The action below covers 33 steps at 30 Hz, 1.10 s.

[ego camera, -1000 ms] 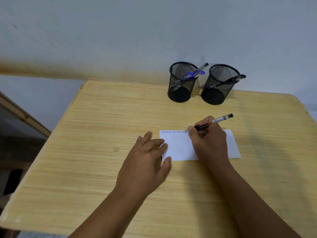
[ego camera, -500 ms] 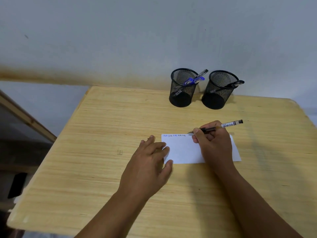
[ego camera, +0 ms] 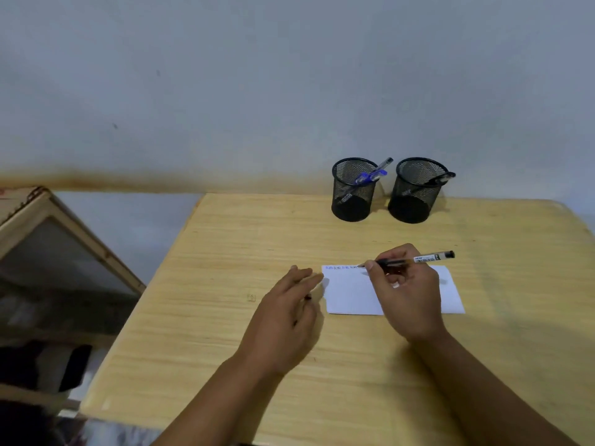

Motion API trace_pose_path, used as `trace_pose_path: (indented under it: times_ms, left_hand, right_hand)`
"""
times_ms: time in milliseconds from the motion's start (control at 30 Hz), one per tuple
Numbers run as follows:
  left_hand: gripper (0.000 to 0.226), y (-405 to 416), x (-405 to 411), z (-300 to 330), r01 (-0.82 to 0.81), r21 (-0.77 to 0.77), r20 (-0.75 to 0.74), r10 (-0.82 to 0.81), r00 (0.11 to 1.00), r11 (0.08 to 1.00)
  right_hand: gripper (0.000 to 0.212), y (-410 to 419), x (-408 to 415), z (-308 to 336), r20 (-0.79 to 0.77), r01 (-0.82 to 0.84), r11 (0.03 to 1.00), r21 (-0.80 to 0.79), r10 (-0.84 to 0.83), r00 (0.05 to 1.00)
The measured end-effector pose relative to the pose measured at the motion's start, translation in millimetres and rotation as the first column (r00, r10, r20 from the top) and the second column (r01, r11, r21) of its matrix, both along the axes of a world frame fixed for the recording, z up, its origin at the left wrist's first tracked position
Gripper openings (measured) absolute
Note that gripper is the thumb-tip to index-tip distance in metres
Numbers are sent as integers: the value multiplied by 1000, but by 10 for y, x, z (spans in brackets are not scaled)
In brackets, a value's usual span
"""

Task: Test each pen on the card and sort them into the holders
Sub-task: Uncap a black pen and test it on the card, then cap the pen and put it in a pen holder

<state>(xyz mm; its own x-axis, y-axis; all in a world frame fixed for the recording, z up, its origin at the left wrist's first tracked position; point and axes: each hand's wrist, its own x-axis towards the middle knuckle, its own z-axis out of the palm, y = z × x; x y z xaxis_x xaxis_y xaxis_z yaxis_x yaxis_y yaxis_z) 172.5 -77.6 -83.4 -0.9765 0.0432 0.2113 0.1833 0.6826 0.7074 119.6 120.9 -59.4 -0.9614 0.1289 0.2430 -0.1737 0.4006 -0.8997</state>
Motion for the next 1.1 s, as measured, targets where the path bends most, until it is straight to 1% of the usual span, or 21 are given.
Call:
trace_pose_path:
  times_ms: [67, 133, 200, 333, 467, 567, 667, 833, 1033, 1100]
  left_hand:
    - [38, -35, 22, 19, -68, -24, -14, 68, 998, 997]
    - [37, -67, 30, 33, -176, -56, -41, 174, 984, 983]
    - [38, -73, 27, 56, -250, -76, 7, 251, 968, 965]
    - [37, 44, -74, 138, -328, -150, 59, 339, 939, 933]
    - [27, 198, -169, 235, -401, -219, 103, 430, 897, 889]
    - [19, 203, -187, 212, -409, -241, 106, 443, 890, 880]
    - [21, 143, -170, 197, -390, -186, 131, 417, 900, 902]
    - [9, 90, 31, 289, -343, 40, 137, 335, 932, 939]
    - [10, 58, 349, 270, -302, 143, 132, 285, 950, 943]
    - [12, 82, 439, 286, -274, 158, 107, 259, 960, 949]
  right_hand:
    - [12, 9, 20, 25, -2, -12, 1000, -8, 12, 1000]
    - [12, 25, 58, 39, 18, -36, 998, -44, 36, 999]
    - [13, 40, 108, 33, 42, -64, 993, -100, 69, 997]
    - [14, 59, 201, 26, 54, -94, 989, -116, 101, 993]
    - [14, 74, 281, 58, 60, -99, 986, -138, 108, 992]
    - [15, 91, 327, 80, 68, -112, 985, -133, 122, 990]
    - [15, 110, 366, 114, 72, -117, 982, -147, 128, 989]
    - [13, 98, 429, 183, 128, -180, 962, -205, 208, 970]
    - [13, 42, 582, 269, 132, -248, 937, -248, 286, 949]
    - [13, 21, 627, 277, 137, -260, 927, -272, 305, 943]
